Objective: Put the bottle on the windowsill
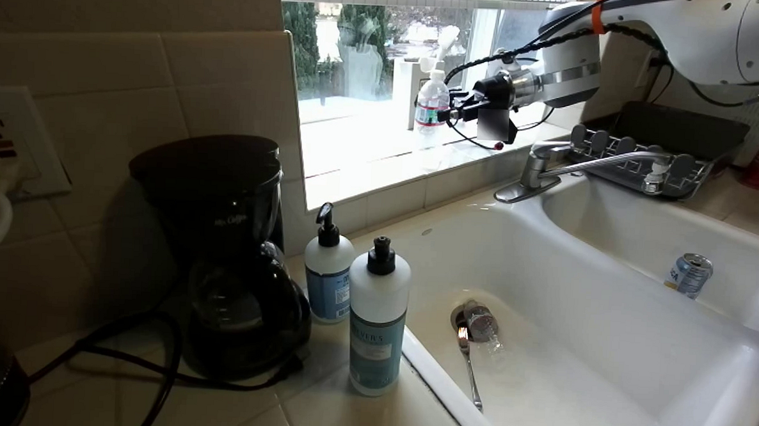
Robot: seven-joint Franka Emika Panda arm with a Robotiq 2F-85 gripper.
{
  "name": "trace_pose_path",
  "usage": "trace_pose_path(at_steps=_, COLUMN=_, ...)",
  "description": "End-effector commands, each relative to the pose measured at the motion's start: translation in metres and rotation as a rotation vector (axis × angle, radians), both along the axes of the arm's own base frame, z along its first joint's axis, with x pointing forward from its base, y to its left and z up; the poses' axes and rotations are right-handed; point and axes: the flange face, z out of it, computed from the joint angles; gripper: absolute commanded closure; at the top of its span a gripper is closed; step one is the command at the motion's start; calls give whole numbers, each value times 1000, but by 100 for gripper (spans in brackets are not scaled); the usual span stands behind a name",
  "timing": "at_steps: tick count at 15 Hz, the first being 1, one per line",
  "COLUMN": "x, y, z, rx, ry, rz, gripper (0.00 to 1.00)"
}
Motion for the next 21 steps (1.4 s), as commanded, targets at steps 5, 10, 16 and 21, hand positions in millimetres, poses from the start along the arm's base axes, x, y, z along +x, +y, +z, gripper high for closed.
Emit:
trace_pose_path(at_steps=5, x=-32, y=-15, z=32, rx=-15, ry=28, rz=-27, gripper=0)
trace_pose_path(at_steps=10, x=-87, y=-49, z=54, rx=-71, ry=192, rz=-107, gripper=0)
trace_pose_path(at_steps=16, x=-181, y=-64, z=94, rx=-202, ry=157, rz=20, gripper=0)
trace_pose_path(at_steps=21, x=-183, y=-69, z=116, rx=-214, ry=104, rz=36, gripper=0)
